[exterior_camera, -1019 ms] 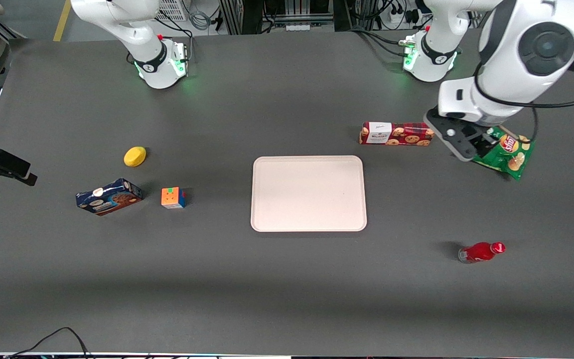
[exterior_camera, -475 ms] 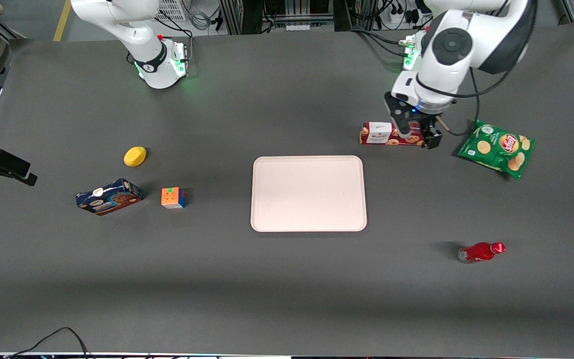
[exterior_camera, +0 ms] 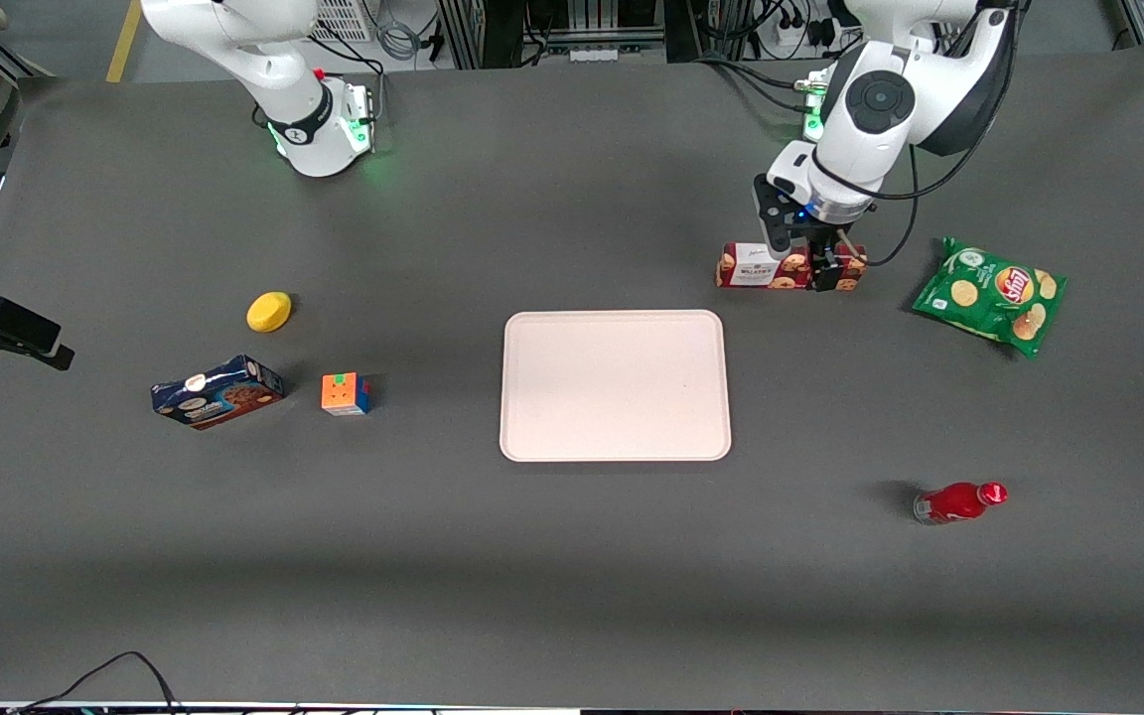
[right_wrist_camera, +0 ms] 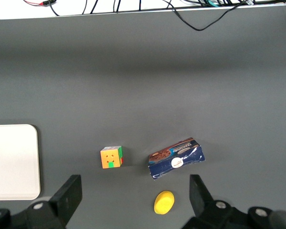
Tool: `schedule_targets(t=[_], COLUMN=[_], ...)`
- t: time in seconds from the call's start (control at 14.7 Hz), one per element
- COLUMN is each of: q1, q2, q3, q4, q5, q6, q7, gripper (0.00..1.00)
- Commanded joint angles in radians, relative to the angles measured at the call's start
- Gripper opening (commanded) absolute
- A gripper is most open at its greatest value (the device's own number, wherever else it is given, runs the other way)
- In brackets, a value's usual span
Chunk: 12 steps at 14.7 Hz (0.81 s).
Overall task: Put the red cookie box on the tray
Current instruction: 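Move the left gripper over the red plaid cookie box and lower, then close the left gripper on the cookie box's end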
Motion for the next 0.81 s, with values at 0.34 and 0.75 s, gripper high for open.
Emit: schedule_targets(t=[0.34, 0.75], q1=[-0.012, -0.012], q2=[0.078, 0.203], q3=[-0.006, -0.006], q4=[-0.144, -0.19], q5=[-0.053, -0.053], q6=[0.26, 0.432], q7=[0.106, 0.106], gripper=[1.0, 1.0])
